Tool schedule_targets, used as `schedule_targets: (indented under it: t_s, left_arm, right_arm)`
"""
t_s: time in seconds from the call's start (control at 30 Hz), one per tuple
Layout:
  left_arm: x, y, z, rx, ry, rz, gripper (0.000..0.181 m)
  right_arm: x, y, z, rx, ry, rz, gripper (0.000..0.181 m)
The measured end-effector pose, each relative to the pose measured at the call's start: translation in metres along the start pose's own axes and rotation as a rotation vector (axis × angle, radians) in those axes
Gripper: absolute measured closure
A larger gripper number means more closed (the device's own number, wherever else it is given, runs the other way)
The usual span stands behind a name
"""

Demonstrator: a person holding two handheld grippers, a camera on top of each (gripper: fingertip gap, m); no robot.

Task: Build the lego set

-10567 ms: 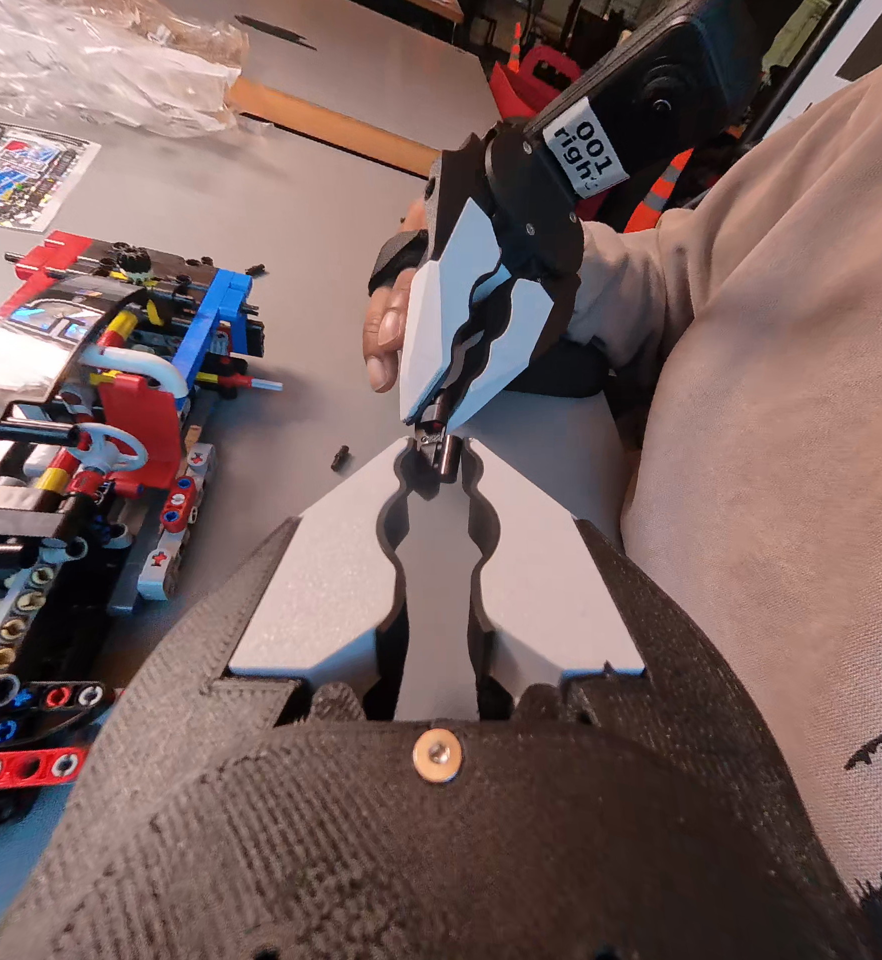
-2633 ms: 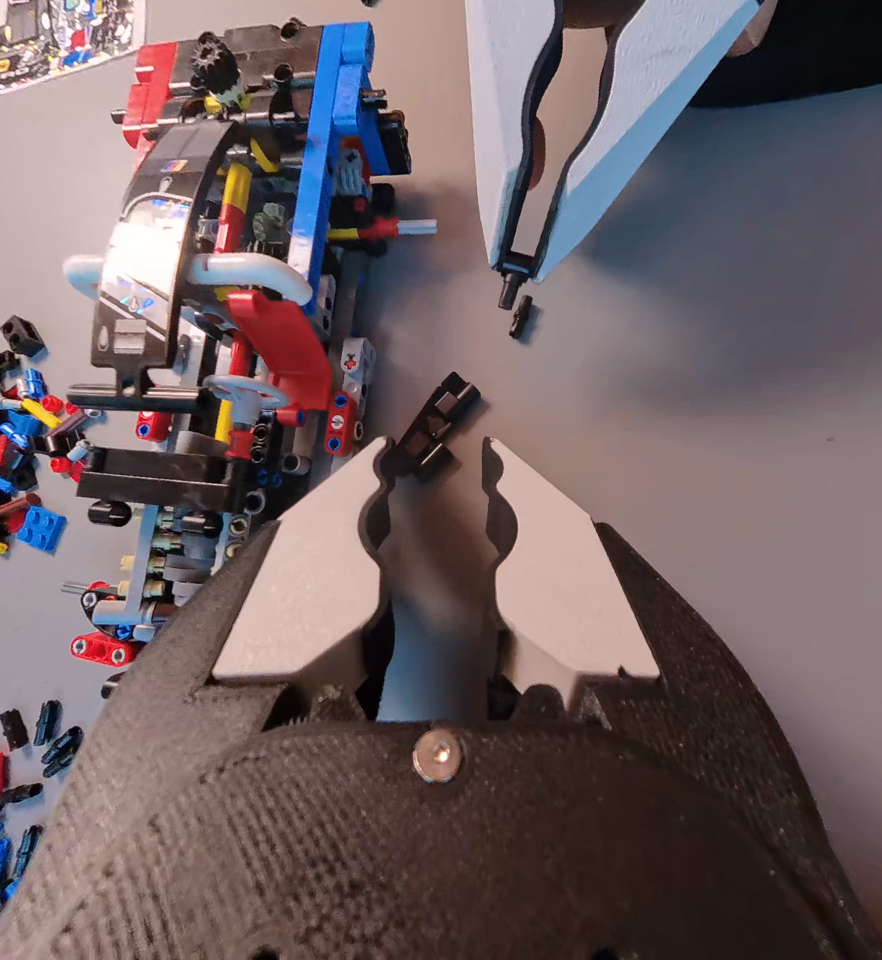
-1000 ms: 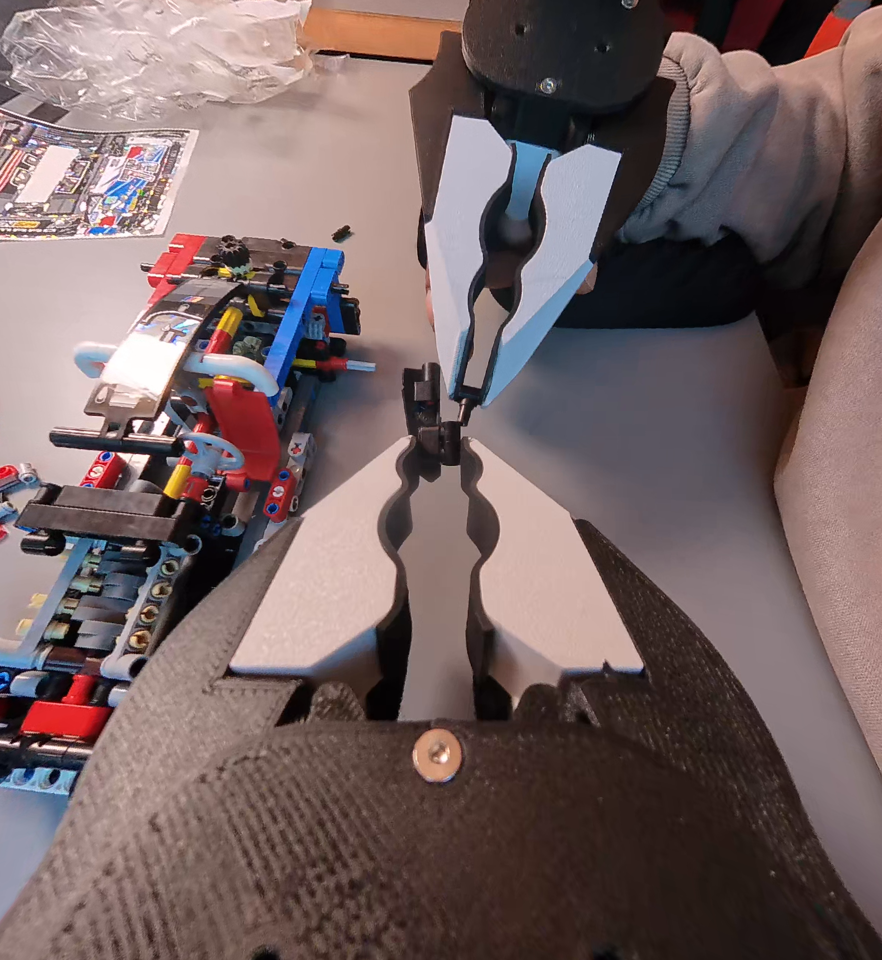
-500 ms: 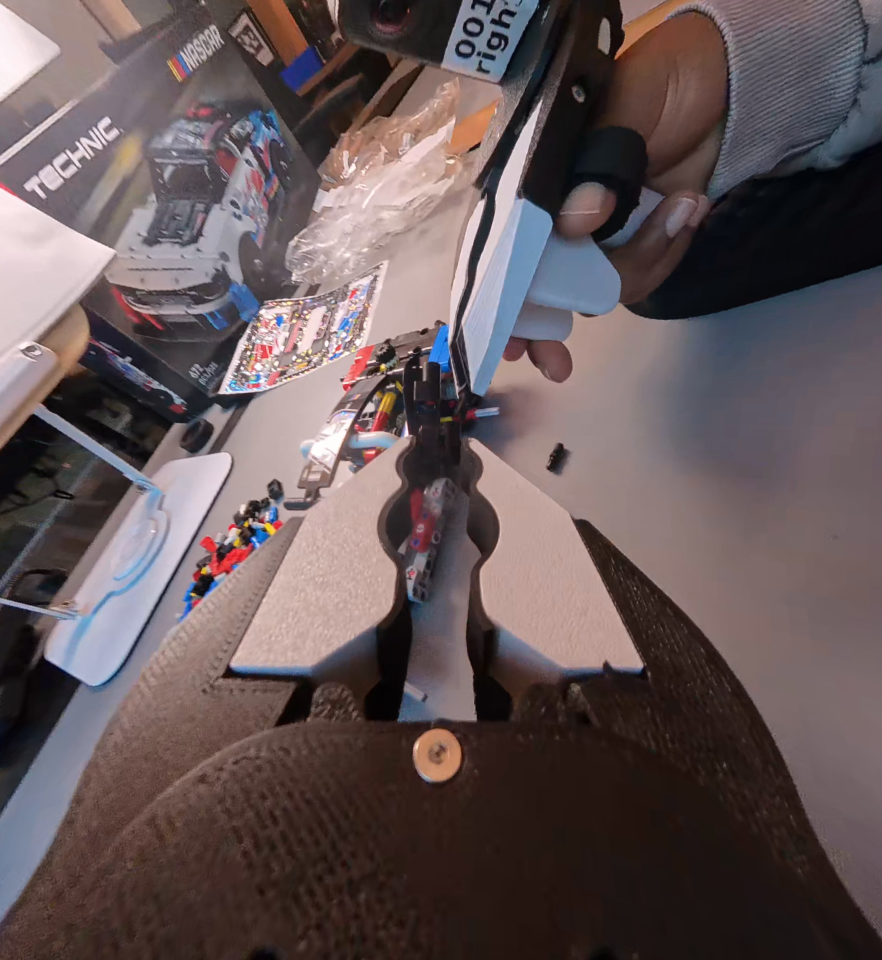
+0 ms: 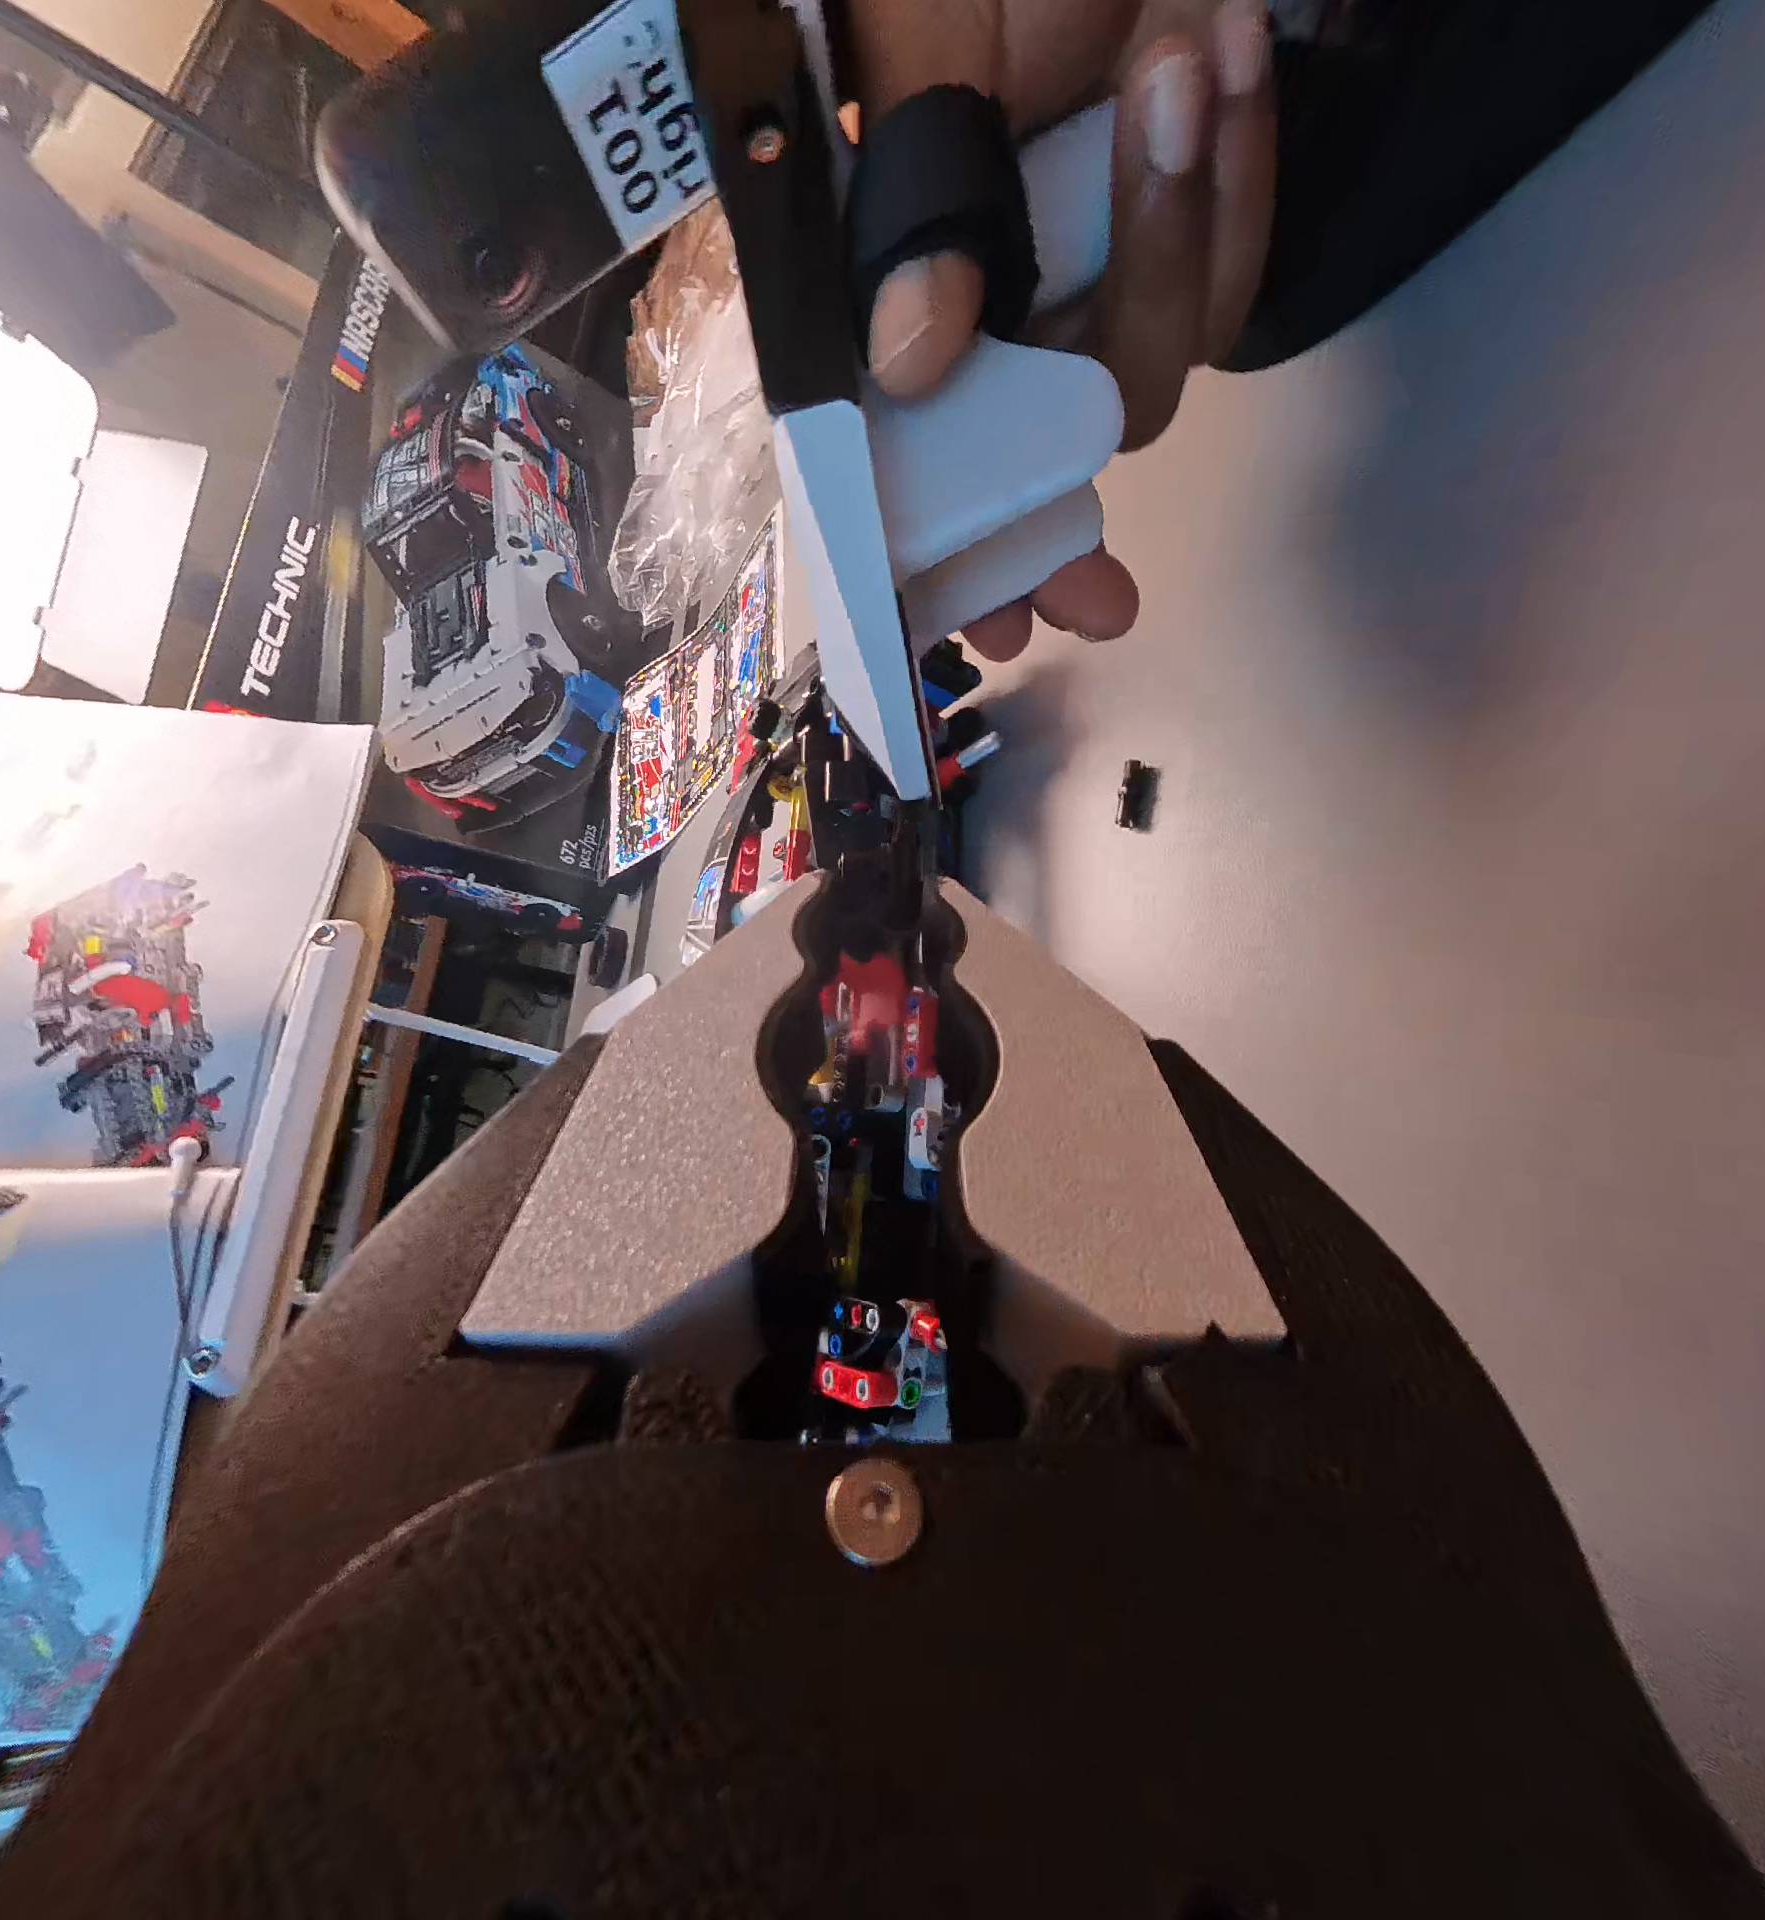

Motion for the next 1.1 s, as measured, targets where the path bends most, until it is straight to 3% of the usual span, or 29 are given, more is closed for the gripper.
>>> schedule_targets:
  t_s: [0.03, 0.43, 1.1]
  left_arm:
    - [0.000, -0.003, 0.001, 0.015, 0.006, 0.039, 0.168]
    - [0.010, -0.017, 0.006, 0.074, 0.094, 0.125, 0.169]
    - [0.020, -0.027, 0.014, 0.077, 0.193, -0.016, 0.170]
  right_arm:
    - [0.002, -0.001, 0.000, 0.005, 0.020, 0.001, 0.177]
    - [0.013, -0.011, 0.005, 0.105, 0.087, -0.020, 0.177]
    - [0.022, -0.019, 0.012, 0.219, 0.140, -0.094, 0.178]
Point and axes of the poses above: each gripper's, where its closed fingertips meet, z out along the fingers, x out of its underside, y = z × x across the jaws, the point moved 5 cm from there along -z, back along the fingers, and after that the axes turned 15 degrees about -y, right-handed, at the moved point
